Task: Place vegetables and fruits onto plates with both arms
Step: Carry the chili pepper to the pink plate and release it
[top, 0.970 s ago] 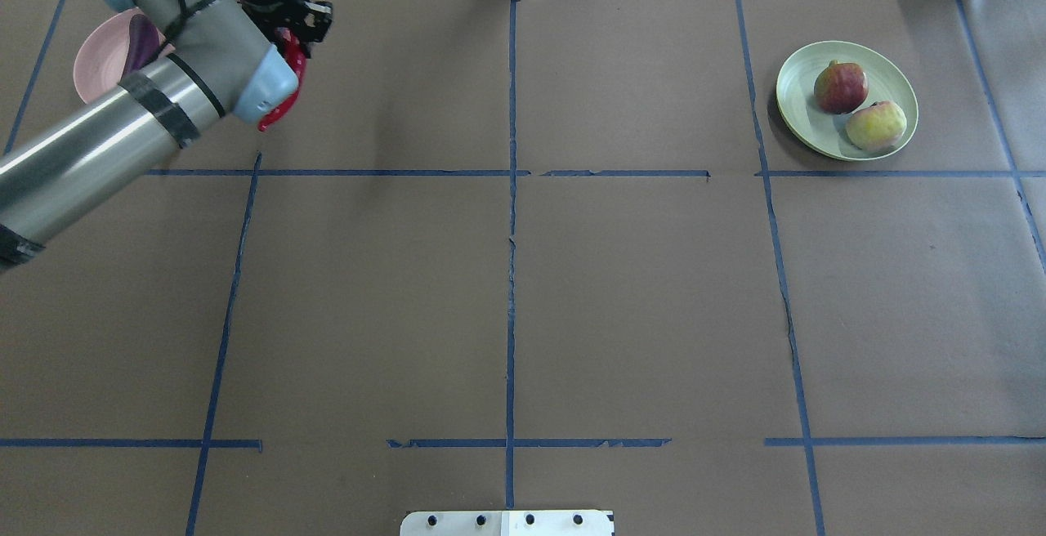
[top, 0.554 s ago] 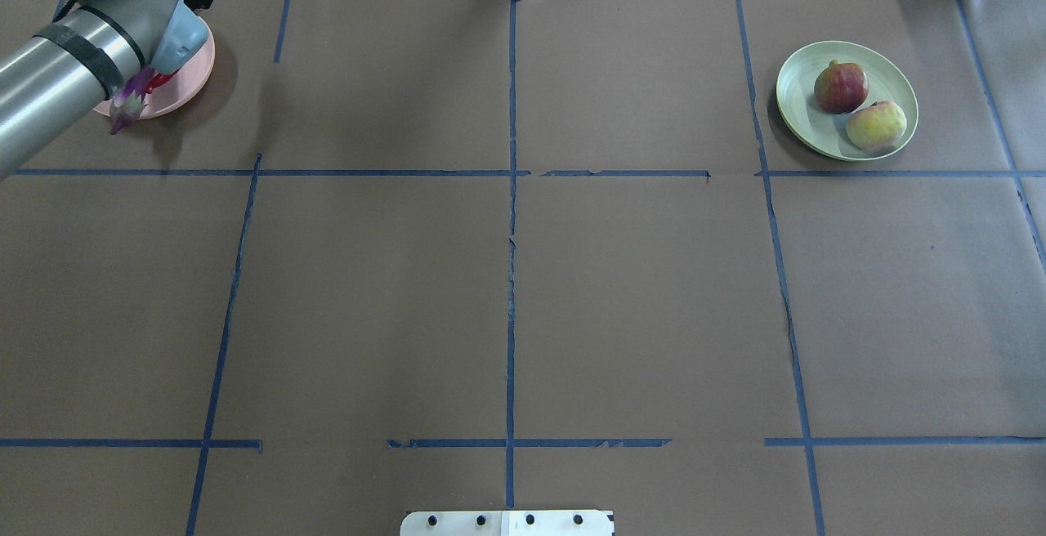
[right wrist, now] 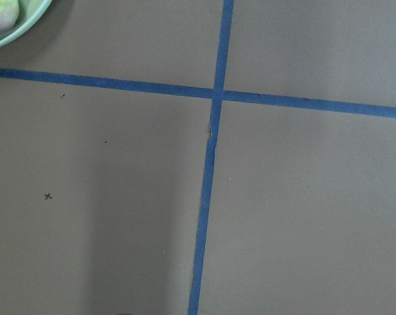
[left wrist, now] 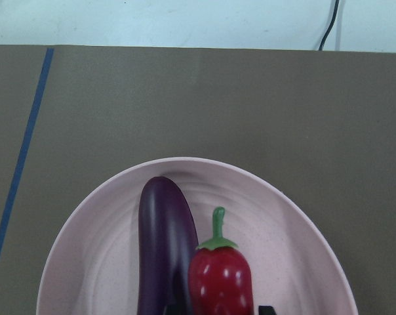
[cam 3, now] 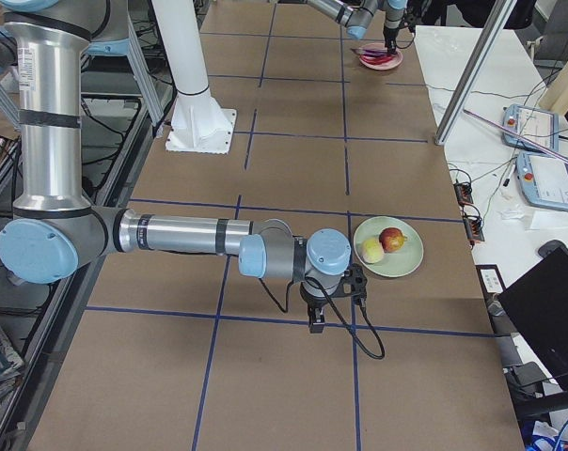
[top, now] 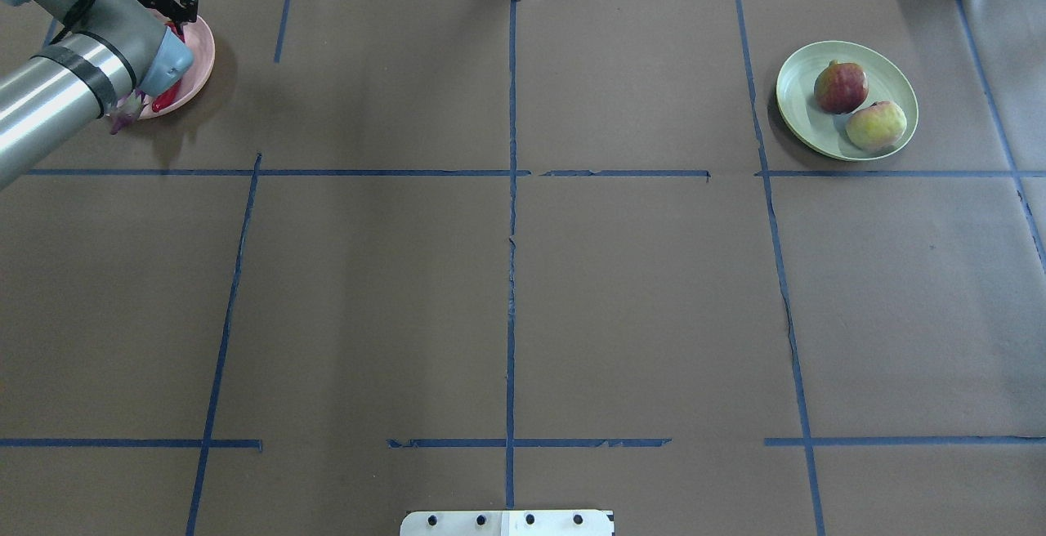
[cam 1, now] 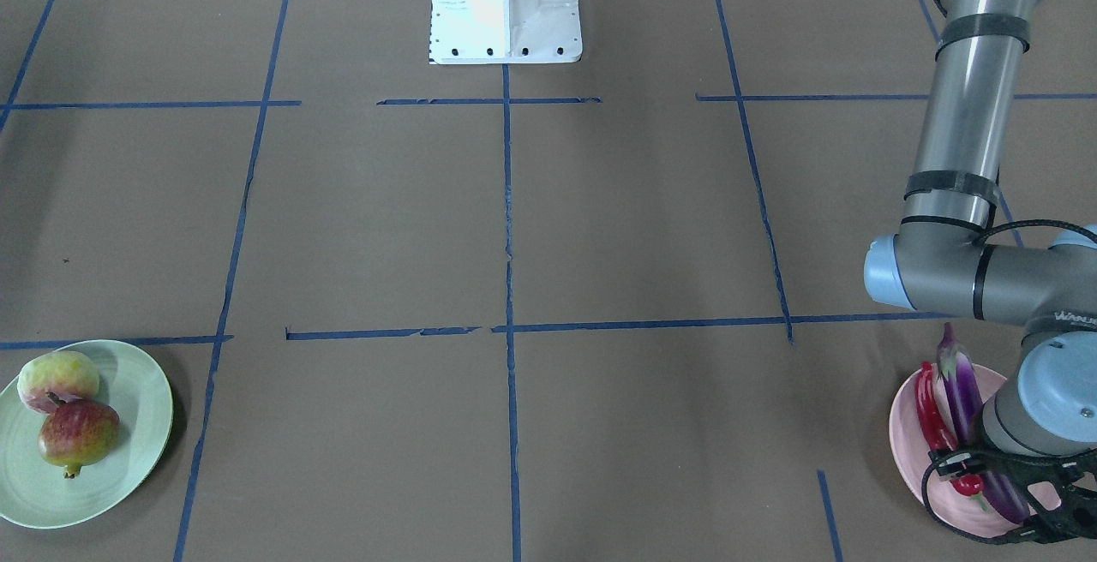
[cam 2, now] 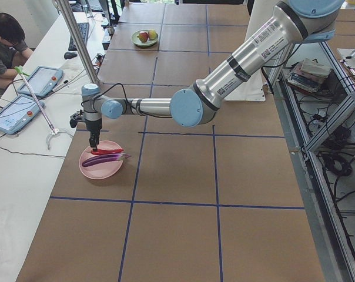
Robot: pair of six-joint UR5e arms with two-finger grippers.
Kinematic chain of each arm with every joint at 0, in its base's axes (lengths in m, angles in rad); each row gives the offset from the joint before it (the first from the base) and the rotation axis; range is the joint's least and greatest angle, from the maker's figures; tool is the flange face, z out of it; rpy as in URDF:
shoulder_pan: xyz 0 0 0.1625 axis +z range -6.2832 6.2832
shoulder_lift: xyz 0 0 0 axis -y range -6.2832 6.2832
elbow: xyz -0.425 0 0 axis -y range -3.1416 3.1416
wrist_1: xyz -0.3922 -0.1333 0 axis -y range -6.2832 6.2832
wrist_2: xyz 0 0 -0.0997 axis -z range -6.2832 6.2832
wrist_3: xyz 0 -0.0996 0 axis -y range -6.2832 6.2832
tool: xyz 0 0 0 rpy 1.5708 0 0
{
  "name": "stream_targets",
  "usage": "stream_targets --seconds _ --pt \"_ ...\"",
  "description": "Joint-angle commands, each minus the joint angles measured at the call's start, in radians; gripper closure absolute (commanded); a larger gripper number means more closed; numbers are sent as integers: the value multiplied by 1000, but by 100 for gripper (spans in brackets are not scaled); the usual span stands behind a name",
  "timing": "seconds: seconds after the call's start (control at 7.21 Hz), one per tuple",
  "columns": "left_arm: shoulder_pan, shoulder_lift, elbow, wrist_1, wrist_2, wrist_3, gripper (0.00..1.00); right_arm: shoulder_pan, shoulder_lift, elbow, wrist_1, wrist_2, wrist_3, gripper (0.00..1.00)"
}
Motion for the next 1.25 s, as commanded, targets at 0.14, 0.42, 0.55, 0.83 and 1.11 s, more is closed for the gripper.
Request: stream_targets --seconds 0.14,0.42,0.55,0.83,1.11 --pt "-51 179 -253 8 -211 105 0 0 1 2 2 0 1 0" --pt "-108 408 -521 10 -369 230 0 0 1 4 0 0 4 0" --pt "-137 488 -615 12 -429 235 0 0 1 8 0 0 2 0" --pt "-166 689 -790 37 -471 354 0 0 1 10 2 -2 -5 0" --pt "-268 795 -915 248 -464 634 0 2 2 10 2 -2 -7 0"
